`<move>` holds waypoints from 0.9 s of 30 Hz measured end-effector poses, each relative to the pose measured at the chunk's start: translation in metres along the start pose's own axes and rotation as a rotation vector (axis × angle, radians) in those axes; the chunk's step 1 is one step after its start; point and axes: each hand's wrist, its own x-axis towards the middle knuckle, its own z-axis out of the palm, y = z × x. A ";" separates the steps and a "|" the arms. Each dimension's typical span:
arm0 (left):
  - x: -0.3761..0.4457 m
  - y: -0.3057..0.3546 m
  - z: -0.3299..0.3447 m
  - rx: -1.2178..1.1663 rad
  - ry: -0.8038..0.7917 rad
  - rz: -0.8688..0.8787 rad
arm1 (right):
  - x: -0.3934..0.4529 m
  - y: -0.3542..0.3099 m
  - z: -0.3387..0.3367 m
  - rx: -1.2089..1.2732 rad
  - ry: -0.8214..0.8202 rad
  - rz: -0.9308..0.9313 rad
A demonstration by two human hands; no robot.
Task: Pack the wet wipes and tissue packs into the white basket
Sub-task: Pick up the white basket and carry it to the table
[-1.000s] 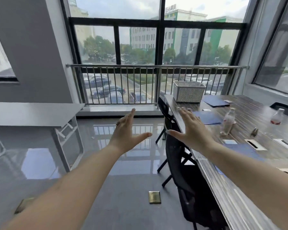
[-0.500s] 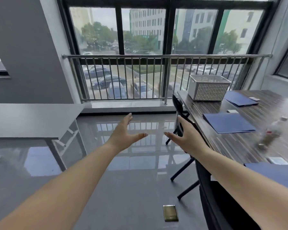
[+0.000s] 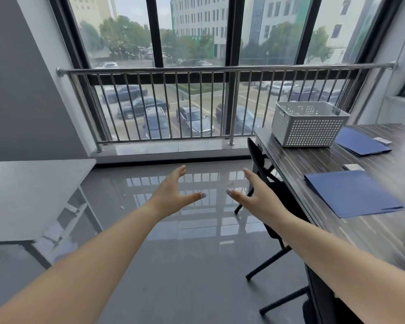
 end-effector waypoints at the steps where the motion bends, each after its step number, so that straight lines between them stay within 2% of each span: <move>1: 0.021 -0.002 -0.001 0.004 -0.003 -0.005 | 0.020 0.004 -0.001 0.007 -0.001 0.003; 9: 0.197 -0.025 -0.026 -0.059 0.031 -0.029 | 0.215 0.018 -0.007 0.069 -0.018 0.030; 13: 0.265 -0.046 -0.040 -0.074 0.029 -0.022 | 0.284 0.021 0.003 0.065 0.002 0.028; 20: 0.422 -0.091 -0.066 -0.081 -0.096 0.074 | 0.413 0.035 0.037 0.068 0.115 0.084; 27: 0.579 -0.092 -0.067 -0.074 -0.360 0.199 | 0.506 0.038 0.034 0.163 0.331 0.281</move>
